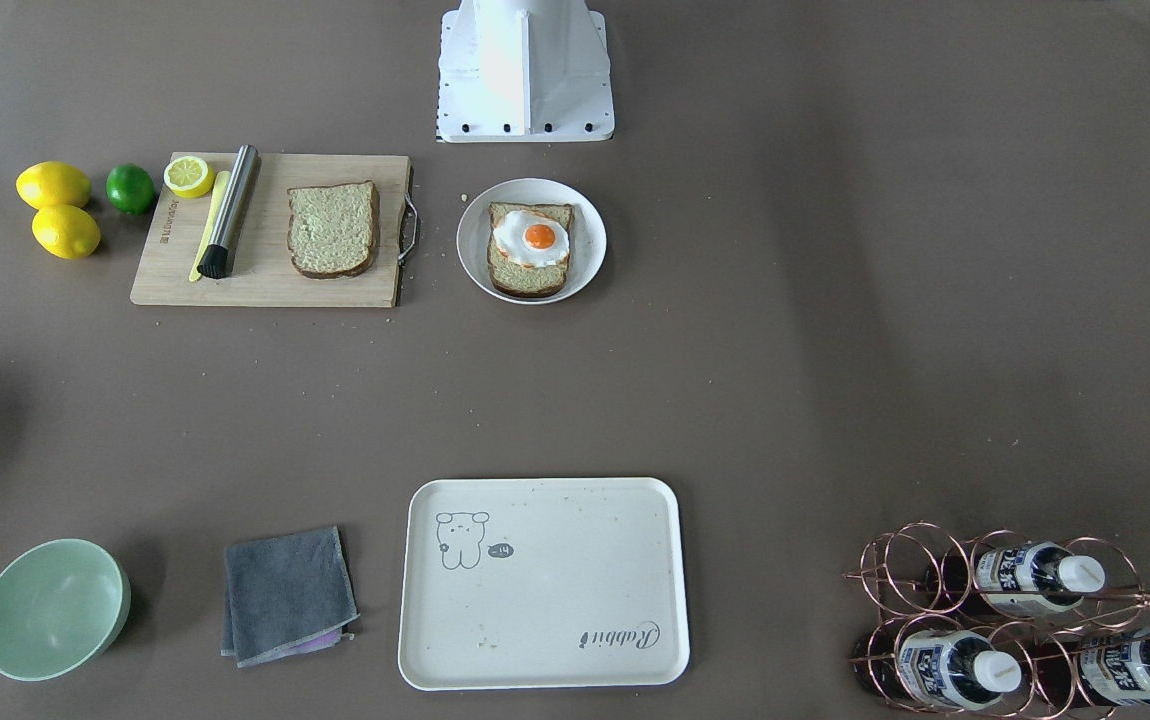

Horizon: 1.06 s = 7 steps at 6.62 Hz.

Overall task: Make sandwich and place on tray
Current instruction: 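Move the right gripper over the bread slice on the cutting board and grasp it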

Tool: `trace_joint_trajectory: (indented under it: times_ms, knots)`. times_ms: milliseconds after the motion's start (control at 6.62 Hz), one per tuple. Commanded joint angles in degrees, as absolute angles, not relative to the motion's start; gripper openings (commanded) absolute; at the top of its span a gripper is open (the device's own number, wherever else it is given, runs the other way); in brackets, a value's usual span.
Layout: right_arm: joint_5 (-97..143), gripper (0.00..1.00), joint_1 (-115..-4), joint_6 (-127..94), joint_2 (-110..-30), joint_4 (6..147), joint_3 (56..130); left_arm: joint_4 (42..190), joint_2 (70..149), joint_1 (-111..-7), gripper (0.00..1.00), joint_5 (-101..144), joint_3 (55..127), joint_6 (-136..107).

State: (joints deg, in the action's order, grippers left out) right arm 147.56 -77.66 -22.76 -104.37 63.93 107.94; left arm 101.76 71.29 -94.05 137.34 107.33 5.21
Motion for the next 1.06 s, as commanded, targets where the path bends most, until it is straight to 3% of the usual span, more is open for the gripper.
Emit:
trace_joint_trajectory:
  times_ms: [0, 453, 906]
  knots:
    - [139.3, 0.99, -60.1, -54.7, -104.7, 39.8, 107.9, 101.8, 71.5, -94.0, 0.98, 137.2, 106.8, 5.3]
    - [131.5, 0.97, -43.1, -73.0, -97.1, 36.0, 108.6, 101.8, 71.7, -94.0, 0.98, 137.2, 106.8, 5.3]
    - [110.1, 0.93, -28.3, -75.1, -95.7, 36.1, 108.2, 101.7, 72.8, -94.0, 0.98, 136.9, 106.0, 5.3]
